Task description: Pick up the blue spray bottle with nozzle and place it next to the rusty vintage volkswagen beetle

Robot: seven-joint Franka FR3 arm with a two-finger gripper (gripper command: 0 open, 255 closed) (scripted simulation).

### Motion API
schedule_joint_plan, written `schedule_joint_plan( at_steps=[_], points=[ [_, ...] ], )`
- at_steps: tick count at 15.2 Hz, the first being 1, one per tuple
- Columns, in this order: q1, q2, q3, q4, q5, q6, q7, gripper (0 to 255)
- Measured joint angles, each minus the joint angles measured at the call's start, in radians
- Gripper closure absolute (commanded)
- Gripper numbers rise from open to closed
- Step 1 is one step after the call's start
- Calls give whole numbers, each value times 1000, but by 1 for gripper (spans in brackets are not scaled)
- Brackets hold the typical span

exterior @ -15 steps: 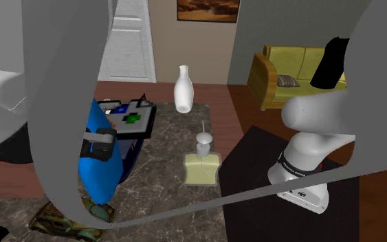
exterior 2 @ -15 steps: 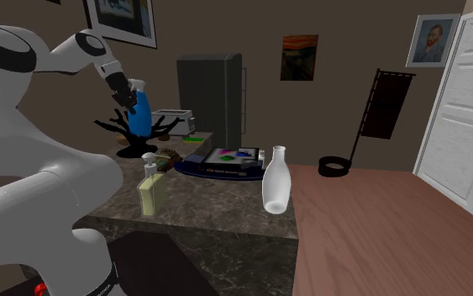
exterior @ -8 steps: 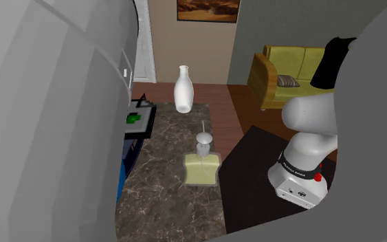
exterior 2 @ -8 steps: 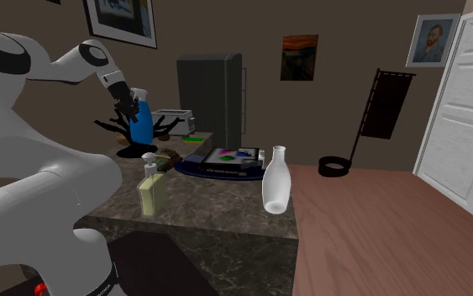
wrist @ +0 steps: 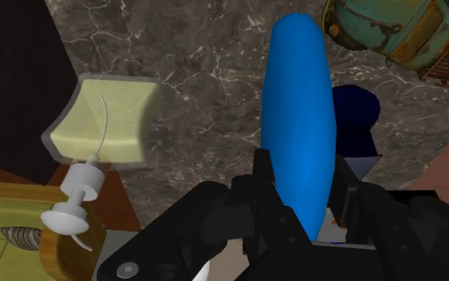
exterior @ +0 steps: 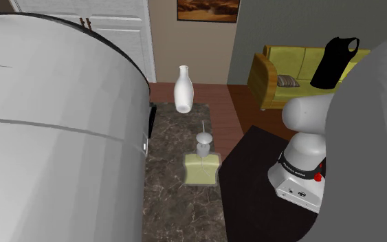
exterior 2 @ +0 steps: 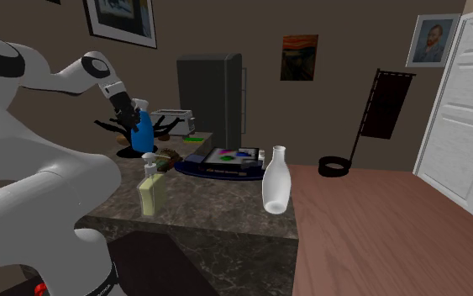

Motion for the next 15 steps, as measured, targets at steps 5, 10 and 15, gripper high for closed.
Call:
schedule_joint_plan(
  at_steps=[5,10,15],
  points=[
    [6,-20,19,-46,19,50,4,255],
    [17,-40,39,-97,40,103,9,255],
    [6,-63,68,-122,62,146,12,255]
  ],
)
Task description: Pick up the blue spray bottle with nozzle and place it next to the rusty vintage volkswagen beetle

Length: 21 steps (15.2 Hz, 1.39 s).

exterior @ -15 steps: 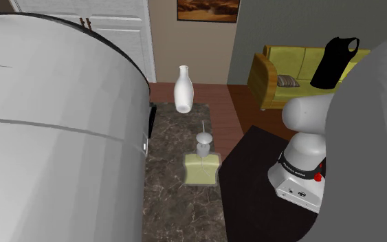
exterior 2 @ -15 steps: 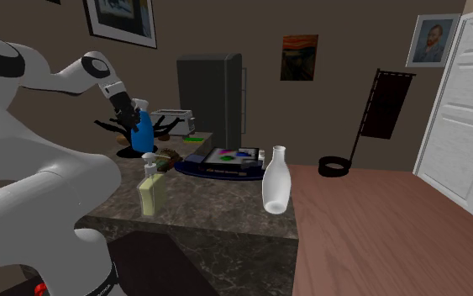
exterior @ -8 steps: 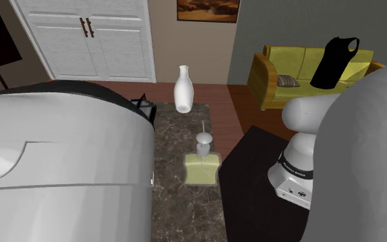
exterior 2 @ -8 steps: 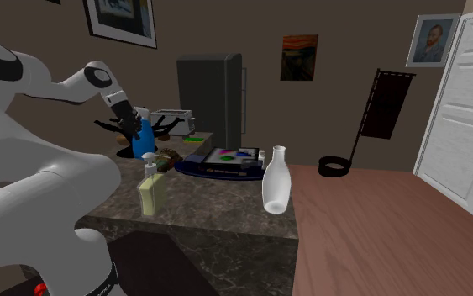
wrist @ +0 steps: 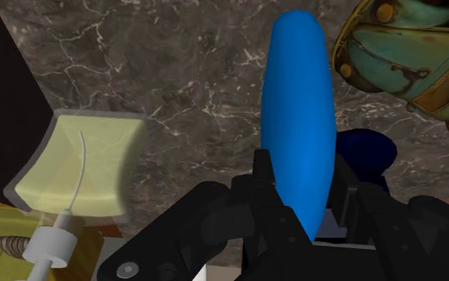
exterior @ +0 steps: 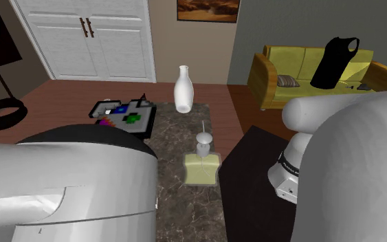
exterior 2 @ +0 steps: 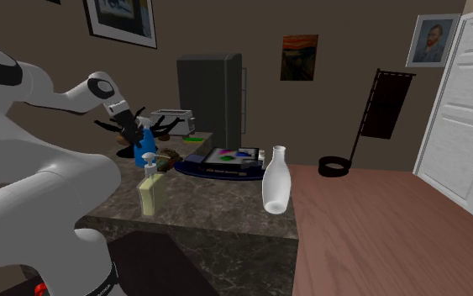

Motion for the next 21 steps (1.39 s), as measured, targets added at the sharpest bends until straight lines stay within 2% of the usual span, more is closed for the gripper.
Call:
schedule_joint_plan(
  at_steps=[12,18,19,21],
  points=[
    [-11,-58,73,-64,58,105,13,255],
    [-12,-62,78,-69,62,113,13,255],
    [-12,-62,78,-69,62,113,13,0],
    [-12,-62,78,-69,62,113,13,0]
  ],
)
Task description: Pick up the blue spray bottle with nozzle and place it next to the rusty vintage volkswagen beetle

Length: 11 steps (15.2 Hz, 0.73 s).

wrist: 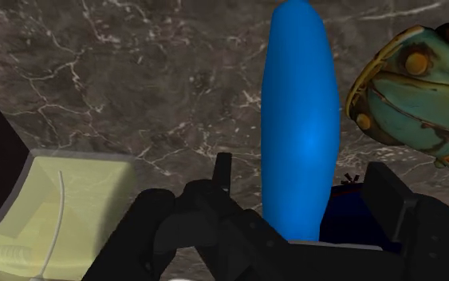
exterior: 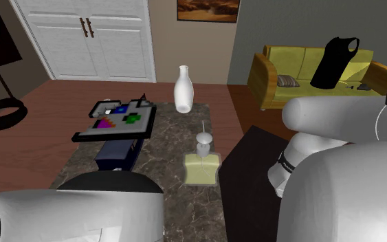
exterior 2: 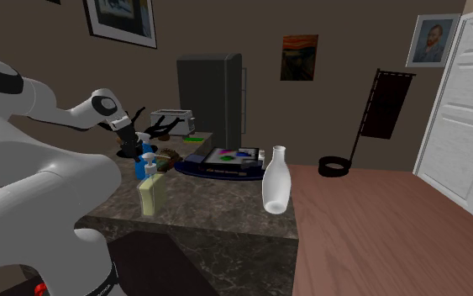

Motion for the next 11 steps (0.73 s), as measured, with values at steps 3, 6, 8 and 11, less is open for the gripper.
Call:
schedule_joint_plan(
  at_steps=[3,6,8,11],
  points=[
    [0,0,0,0,0,0,0,0],
    [4,11,-14,26,-13,-33,7,0],
    [1,22,-26,77,-28,-83,21,0],
    [1,27,-32,96,-35,-105,26,0]
  ],
)
